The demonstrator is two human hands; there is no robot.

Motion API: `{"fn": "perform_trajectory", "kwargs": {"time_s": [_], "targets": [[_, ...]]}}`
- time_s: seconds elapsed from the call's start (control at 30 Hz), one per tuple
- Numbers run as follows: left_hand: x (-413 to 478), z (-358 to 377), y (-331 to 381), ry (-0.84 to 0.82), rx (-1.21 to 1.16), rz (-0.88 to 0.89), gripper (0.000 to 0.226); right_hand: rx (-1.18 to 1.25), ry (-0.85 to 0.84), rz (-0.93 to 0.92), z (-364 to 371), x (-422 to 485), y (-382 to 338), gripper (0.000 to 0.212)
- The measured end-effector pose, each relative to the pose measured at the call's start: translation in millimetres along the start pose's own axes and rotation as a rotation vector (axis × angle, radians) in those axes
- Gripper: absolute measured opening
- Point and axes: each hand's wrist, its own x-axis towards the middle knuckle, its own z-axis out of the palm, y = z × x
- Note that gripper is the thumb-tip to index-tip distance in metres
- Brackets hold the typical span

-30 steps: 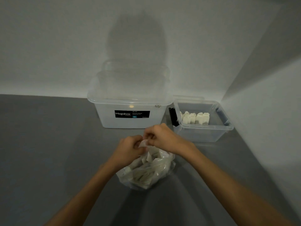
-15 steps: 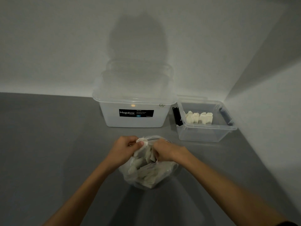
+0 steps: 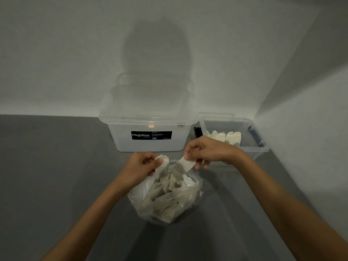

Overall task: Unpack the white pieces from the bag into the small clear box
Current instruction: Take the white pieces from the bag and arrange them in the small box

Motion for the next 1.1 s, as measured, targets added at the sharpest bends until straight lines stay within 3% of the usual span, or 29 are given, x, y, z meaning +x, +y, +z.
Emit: {"fn": "perform_trajectory", "kwargs": {"time_s": [0.13,0.27,0.63,0.87,1.1], "targets": [[14,9,24,-0.016,0.001,0.045,0.008,0.149,0.016,-0.021,-31,-10,5,0.008],[31,26,65,-0.057,0.059,0.147,0.011,0.132,0.124,-0.063,-69,-21,15,0.015],[130,125,150,0.016,0.224,0.380,0.012,-0.289,0.524,-0.058,-170,-23,66,0.014],[202,188,122,-0.028,0.611,0.301,0.015,-0.482,0.476,0.038,-189,15,112,0.022],[242,229,73,-0.122,0.880,0.152,0.011,-0.579,0.303,0.143,-174,62,156,0.025]]}}
